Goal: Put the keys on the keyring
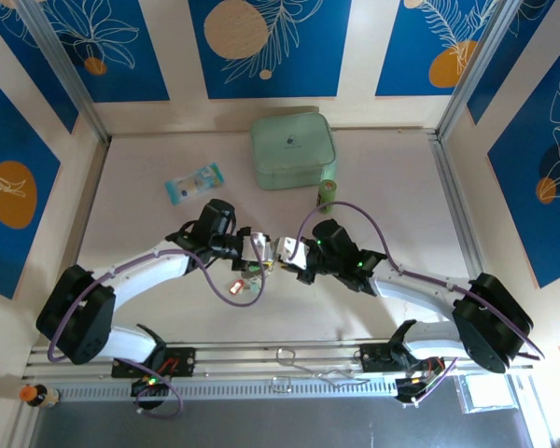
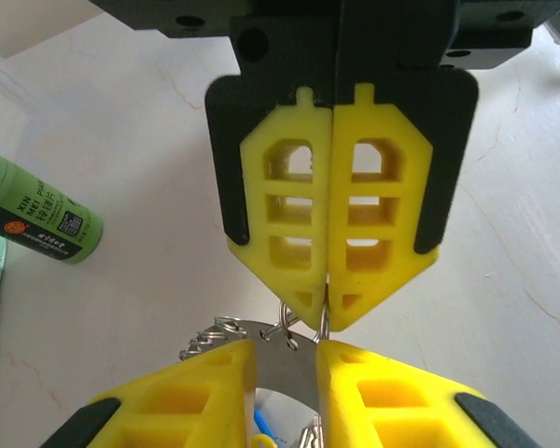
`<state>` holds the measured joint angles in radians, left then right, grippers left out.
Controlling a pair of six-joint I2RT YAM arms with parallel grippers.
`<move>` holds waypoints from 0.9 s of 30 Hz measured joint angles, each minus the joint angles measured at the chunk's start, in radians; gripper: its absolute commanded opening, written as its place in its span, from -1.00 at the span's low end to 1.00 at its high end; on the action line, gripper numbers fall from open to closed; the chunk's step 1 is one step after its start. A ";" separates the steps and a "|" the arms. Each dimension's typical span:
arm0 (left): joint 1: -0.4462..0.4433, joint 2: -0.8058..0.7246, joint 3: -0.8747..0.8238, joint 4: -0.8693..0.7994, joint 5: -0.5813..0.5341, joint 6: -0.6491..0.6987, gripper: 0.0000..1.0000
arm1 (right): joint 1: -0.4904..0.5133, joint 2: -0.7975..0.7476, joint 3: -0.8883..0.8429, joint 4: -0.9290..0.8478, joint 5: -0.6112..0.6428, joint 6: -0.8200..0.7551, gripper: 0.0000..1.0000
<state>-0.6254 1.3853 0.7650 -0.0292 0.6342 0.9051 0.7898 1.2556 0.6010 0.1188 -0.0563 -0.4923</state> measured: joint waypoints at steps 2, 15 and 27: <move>0.009 0.000 -0.011 0.011 0.012 -0.008 -0.53 | -0.005 0.000 -0.011 0.021 -0.008 0.005 -1.00; 0.064 -0.073 -0.092 0.058 0.072 -0.051 -0.47 | -0.032 -0.018 -0.055 0.101 -0.084 0.022 -1.00; 0.067 -0.044 -0.091 0.065 0.159 -0.067 -0.48 | -0.038 -0.031 -0.055 0.127 -0.116 0.032 -1.00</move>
<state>-0.5583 1.3411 0.6743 0.0357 0.7933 0.8379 0.7521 1.2243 0.5465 0.2459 -0.1719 -0.4603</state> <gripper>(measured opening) 0.264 0.054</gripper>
